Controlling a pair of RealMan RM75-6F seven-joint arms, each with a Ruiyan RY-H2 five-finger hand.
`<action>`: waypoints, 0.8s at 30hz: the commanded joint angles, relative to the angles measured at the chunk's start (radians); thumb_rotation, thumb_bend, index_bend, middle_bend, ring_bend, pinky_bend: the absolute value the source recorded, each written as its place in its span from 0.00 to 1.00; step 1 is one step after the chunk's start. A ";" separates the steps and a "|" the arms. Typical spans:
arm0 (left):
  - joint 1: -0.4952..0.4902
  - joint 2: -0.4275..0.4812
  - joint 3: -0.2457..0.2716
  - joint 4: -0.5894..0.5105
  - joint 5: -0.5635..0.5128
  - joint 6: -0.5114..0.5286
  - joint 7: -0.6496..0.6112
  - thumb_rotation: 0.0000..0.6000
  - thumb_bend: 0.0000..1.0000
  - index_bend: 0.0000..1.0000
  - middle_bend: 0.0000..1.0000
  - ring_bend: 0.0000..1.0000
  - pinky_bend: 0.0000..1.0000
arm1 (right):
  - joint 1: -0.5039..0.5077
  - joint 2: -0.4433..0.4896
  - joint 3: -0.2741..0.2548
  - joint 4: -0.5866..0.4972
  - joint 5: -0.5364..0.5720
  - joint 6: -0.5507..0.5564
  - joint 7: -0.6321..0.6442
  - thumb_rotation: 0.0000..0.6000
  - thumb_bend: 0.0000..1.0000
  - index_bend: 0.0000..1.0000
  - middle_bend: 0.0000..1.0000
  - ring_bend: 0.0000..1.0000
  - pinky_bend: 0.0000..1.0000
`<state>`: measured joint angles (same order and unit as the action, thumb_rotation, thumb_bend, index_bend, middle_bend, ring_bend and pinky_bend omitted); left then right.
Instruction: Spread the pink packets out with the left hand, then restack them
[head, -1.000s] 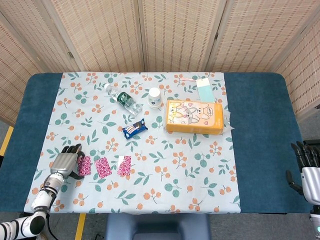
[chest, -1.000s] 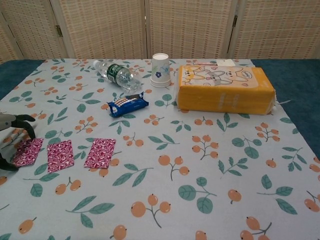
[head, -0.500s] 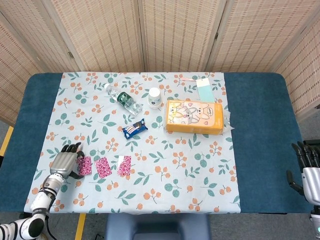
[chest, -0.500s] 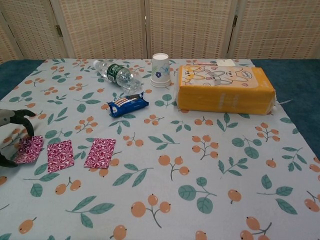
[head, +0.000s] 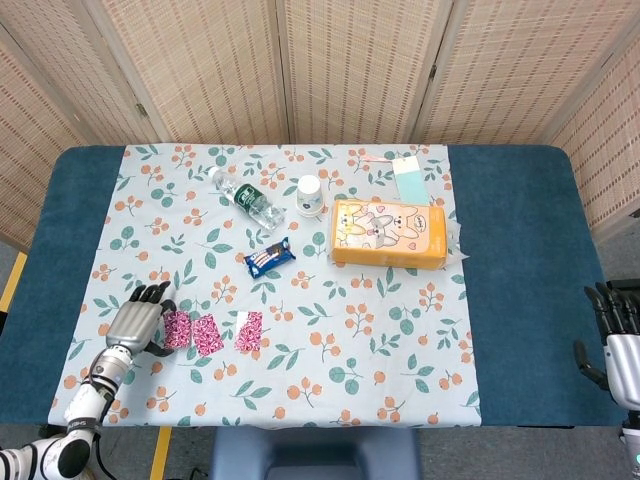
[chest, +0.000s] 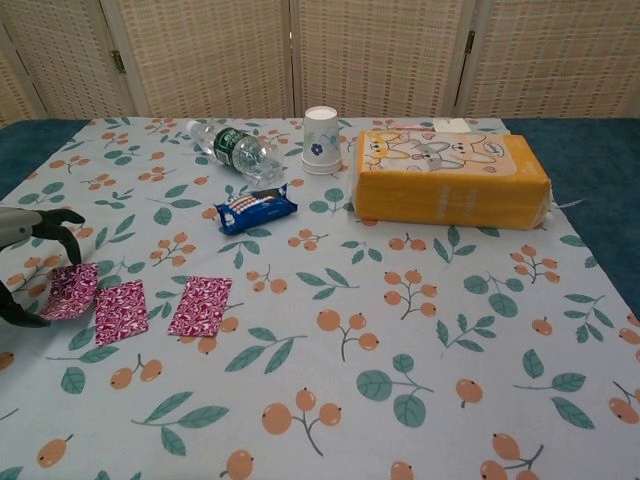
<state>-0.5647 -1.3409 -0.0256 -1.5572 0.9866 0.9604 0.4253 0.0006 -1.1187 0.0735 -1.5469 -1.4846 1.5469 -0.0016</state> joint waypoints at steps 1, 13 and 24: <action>-0.002 0.001 -0.001 -0.003 -0.001 0.000 0.004 0.95 0.13 0.34 0.00 0.00 0.00 | 0.000 0.000 0.000 0.000 0.000 -0.001 -0.001 1.00 0.48 0.00 0.07 0.00 0.00; -0.019 -0.008 -0.007 -0.031 0.007 0.002 0.025 0.96 0.13 0.34 0.00 0.00 0.00 | -0.002 0.000 0.000 0.005 0.001 0.003 0.007 1.00 0.48 0.00 0.07 0.00 0.00; -0.096 -0.061 -0.038 -0.097 -0.001 -0.013 0.123 0.96 0.13 0.34 0.00 0.00 0.00 | -0.005 -0.006 0.001 0.023 0.005 0.001 0.026 1.00 0.48 0.00 0.07 0.00 0.00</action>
<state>-0.6490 -1.3904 -0.0576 -1.6460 0.9929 0.9524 0.5351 -0.0038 -1.1245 0.0741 -1.5246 -1.4802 1.5482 0.0241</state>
